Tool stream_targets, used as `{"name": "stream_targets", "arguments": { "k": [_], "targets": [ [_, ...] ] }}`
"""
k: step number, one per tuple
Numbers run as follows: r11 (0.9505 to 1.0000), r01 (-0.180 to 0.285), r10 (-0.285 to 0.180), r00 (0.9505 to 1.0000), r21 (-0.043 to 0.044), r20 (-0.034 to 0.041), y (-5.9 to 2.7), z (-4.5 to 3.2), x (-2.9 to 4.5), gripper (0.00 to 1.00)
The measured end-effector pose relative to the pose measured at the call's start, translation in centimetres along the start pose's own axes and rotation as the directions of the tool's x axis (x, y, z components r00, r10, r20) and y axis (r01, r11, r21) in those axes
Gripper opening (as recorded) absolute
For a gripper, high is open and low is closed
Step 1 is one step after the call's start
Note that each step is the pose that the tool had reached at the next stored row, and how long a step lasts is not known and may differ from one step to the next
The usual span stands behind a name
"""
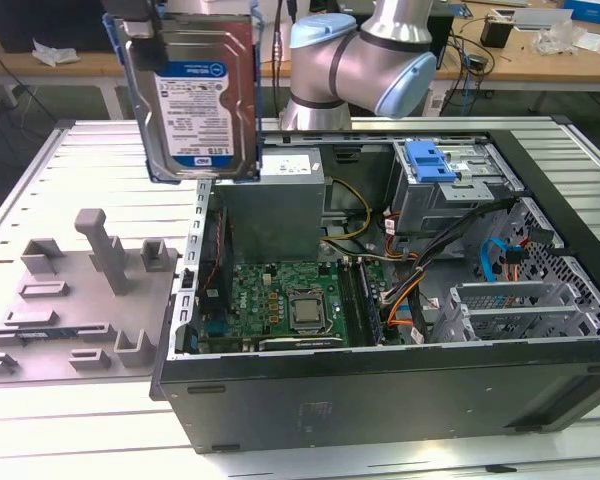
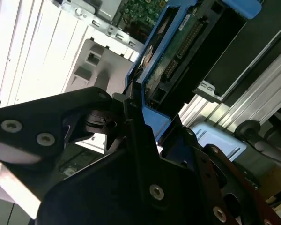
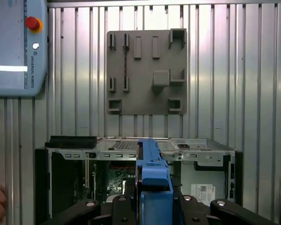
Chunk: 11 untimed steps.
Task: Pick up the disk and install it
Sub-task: 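Pick up the disk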
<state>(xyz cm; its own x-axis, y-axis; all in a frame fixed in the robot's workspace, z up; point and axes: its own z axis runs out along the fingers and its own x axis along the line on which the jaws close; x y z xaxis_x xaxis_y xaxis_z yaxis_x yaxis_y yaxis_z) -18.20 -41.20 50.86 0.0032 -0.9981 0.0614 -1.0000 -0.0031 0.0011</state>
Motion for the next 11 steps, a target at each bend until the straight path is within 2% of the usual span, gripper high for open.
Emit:
{"name": "stream_targets", "arguments": {
  "k": [6,9,11],
  "targets": [
    [1.0,0.0,0.0,1.0,-0.0008,-0.0001,-3.02,-0.12,1.1,0.36],
    [1.0,0.0,0.0,1.0,-0.0007,0.0001,-4.06,-0.12,1.51,0.36],
    [1.0,0.0,0.0,1.0,-0.0008,0.0002,-5.14,-0.13,1.93,0.36]
  ]
}}
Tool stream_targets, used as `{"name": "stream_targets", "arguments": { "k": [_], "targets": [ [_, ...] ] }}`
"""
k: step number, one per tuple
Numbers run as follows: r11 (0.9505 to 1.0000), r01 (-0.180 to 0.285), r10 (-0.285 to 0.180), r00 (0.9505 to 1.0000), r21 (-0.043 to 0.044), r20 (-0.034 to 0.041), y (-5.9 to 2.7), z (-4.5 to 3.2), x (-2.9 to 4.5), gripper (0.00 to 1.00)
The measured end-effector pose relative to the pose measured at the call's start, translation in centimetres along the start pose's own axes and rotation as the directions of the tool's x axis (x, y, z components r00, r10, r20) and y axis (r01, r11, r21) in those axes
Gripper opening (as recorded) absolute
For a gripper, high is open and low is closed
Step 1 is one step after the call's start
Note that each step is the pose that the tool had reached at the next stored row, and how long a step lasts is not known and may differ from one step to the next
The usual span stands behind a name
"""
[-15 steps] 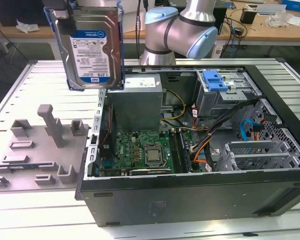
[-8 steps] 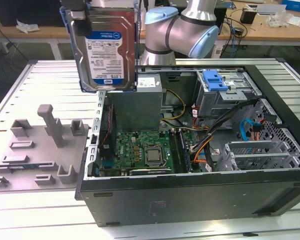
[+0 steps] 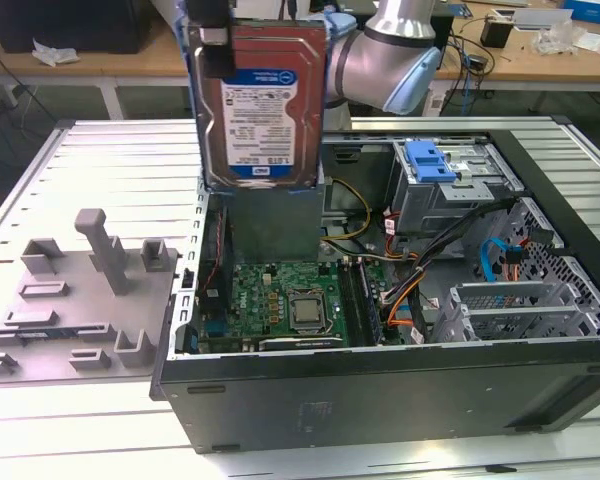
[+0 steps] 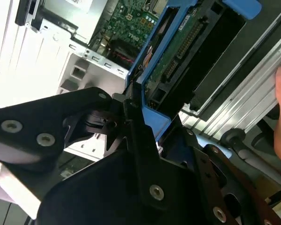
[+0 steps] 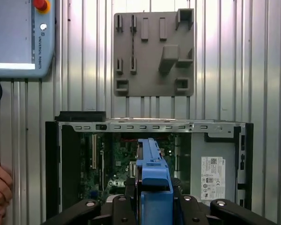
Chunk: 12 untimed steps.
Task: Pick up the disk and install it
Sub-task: 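Pick up the disk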
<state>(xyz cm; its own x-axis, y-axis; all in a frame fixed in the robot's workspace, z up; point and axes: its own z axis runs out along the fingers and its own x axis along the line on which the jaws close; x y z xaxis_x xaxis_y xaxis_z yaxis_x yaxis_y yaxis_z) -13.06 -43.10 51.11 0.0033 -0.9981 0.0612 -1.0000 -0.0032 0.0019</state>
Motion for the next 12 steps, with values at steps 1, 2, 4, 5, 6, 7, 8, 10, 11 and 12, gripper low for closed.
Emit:
{"name": "stream_targets", "arguments": {
  "k": [1,2,4,5,6,7,8,10,11,12],
  "targets": [
    [1.0,0.0,0.0,1.0,0.0,0.0,-0.6,-0.01,0.23,0.36],
    [1.0,0.0,0.0,1.0,-0.0001,0.0002,-1.32,-0.01,0.5,0.36],
    [1.0,0.0,0.0,1.0,0.0,0.0004,-2.33,0.0,0.86,0.36],
    [1.0,0.0,0.0,1.0,0.0,0.0006,-2.73,0.0,1.01,0.36],
    [1.0,0.0,0.0,1.0,-0.0001,0.0007,-3.06,0.0,1.12,0.36],
    [1.0,0.0,0.0,1.0,-0.0001,0.0009,-3.46,0.0,1.26,0.36],
    [1.0,0.0,0.0,1.0,-0.0001,0.0011,-3.8,0.01,1.39,0.36],
    [1.0,0.0,0.0,1.0,-0.0001,0.0014,-4.62,0.02,1.7,0.36],
    [1.0,0.0,0.0,1.0,-0.0001,0.0016,-4.97,0.02,1.83,0.36],
    [1.0,0.0,0.0,1.0,-0.0002,0.0019,-5.63,0.04,2.1,0.36]
  ]
}}
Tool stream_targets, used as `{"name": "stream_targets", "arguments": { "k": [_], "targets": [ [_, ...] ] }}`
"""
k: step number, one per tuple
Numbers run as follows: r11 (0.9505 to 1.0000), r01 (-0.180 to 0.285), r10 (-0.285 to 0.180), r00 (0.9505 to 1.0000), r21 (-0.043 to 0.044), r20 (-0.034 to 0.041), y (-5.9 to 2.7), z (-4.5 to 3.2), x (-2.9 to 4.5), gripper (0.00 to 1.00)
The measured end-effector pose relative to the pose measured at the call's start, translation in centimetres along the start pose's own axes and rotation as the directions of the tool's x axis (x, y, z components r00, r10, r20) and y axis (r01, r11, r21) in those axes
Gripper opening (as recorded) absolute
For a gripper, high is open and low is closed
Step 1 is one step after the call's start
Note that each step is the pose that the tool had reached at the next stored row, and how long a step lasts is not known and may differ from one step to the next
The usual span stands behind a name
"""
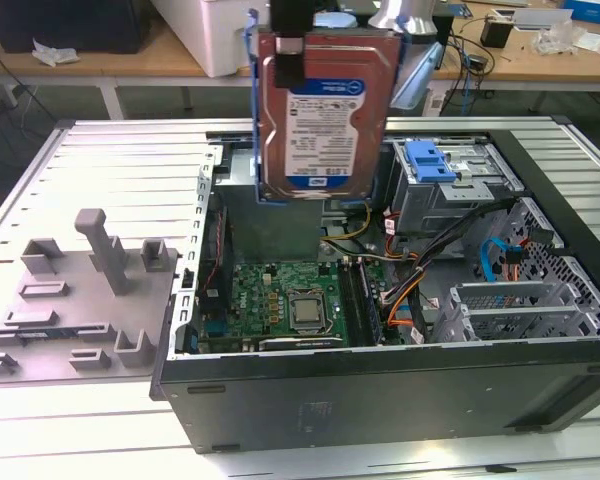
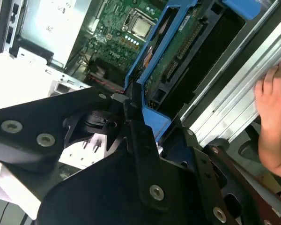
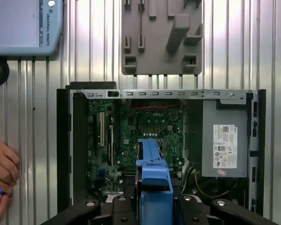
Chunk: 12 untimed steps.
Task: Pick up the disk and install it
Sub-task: 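Pick up the disk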
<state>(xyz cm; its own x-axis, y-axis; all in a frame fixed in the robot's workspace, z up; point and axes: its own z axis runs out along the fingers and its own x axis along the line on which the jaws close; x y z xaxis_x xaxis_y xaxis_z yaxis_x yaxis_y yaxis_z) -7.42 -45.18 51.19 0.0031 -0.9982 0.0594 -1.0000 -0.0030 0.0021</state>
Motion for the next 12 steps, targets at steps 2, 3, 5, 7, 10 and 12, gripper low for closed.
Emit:
{"name": "stream_targets", "arguments": {
  "k": [2,3,5,7,10,12],
  "targets": [
    [1.0,0.0,0.0,1.0,-0.0001,0.0005,-1.26,0.03,0.52,0.36],
    [1.0,0.0,0.0,1.0,-0.0001,0.0005,-1.61,0.03,0.67,0.36],
    [1.0,0.0,0.0,1.0,-0.0002,0.0008,-2.65,0.05,1.12,0.36],
    [1.0,0.0,0.0,1.0,-0.0003,0.0013,-3.71,0.08,1.59,0.36],
    [1.0,0.0,0.0,1.0,-0.0003,0.0021,-4.7,0.1,2.03,0.36],
    [1.0,0.0,0.0,1.0,-0.0003,0.0025,-5.35,0.12,2.29,0.36]
  ]
}}
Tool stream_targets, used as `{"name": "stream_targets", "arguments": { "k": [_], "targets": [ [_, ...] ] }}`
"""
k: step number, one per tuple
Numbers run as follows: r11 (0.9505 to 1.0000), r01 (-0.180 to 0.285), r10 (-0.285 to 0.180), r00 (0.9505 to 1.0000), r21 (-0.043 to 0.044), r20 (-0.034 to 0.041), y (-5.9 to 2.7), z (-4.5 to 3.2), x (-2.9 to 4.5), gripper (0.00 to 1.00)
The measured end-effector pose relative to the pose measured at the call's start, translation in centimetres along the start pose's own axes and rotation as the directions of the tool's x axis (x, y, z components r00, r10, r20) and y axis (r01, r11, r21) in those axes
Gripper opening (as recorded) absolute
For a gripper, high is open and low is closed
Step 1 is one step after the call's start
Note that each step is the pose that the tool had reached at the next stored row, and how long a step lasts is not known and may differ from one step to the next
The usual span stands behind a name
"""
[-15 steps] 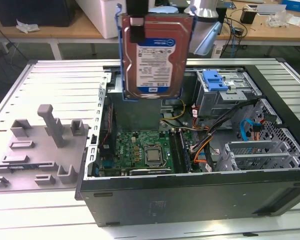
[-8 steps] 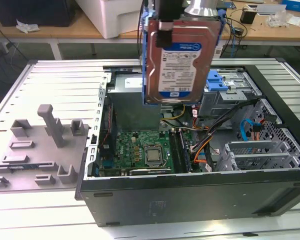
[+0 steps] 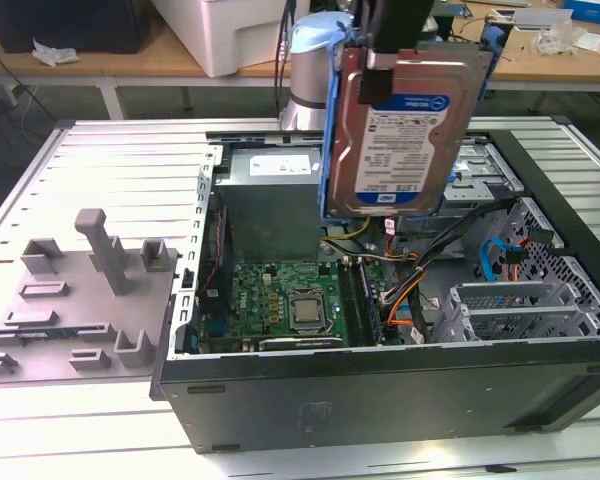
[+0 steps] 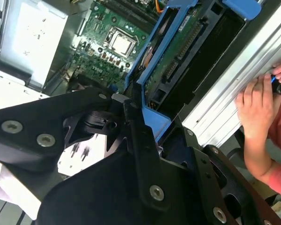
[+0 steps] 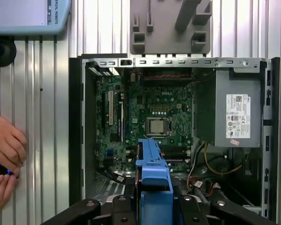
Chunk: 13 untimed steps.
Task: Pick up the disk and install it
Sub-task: 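Pick up the disk, then insert the disk into the insertion slot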
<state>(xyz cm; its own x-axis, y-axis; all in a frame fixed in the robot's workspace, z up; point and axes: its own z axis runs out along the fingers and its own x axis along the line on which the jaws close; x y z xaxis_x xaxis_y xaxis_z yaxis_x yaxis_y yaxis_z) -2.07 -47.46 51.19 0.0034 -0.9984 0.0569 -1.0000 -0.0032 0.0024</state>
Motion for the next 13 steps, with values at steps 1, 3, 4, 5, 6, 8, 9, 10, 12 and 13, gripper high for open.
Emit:
{"name": "stream_targets", "arguments": {
  "k": [1,3,4,5,6,8,9,10,12,13],
  "targets": [
    [1.0,0.0,0.0,1.0,0.0,0.0001,-0.11,0.0,0.03,0.36],
    [1.0,0.0,0.0,1.0,-0.0001,0.0,-0.2,0.0,0.05,0.36],
    [1.0,0.0,0.0,1.0,-0.0001,0.0,-0.2,0.0,0.06,0.36],
    [1.0,0.0,0.0,1.0,-0.0001,0.0,-0.2,0.0,0.06,0.36],
    [1.0,0.0,0.0,1.0,-0.0001,0.0,-0.23,0.0,0.06,0.36],
    [1.0,0.0,0.0,1.0,-0.0001,0.0,-0.27,0.0,0.06,0.36],
    [1.0,0.0,0.0,1.0,-0.0001,0.0,-0.27,0.0,0.06,0.36],
    [1.0,0.0,0.0,1.0,-0.0001,0.0,-0.27,0.0,0.06,0.36],
    [1.0,0.0,0.0,1.0,-0.0001,0.0,-0.28,0.0,0.06,0.36],
    [1.0,0.0,0.0,1.0,-0.0001,0.0,-0.28,0.0,0.06,0.36]
  ]
}}
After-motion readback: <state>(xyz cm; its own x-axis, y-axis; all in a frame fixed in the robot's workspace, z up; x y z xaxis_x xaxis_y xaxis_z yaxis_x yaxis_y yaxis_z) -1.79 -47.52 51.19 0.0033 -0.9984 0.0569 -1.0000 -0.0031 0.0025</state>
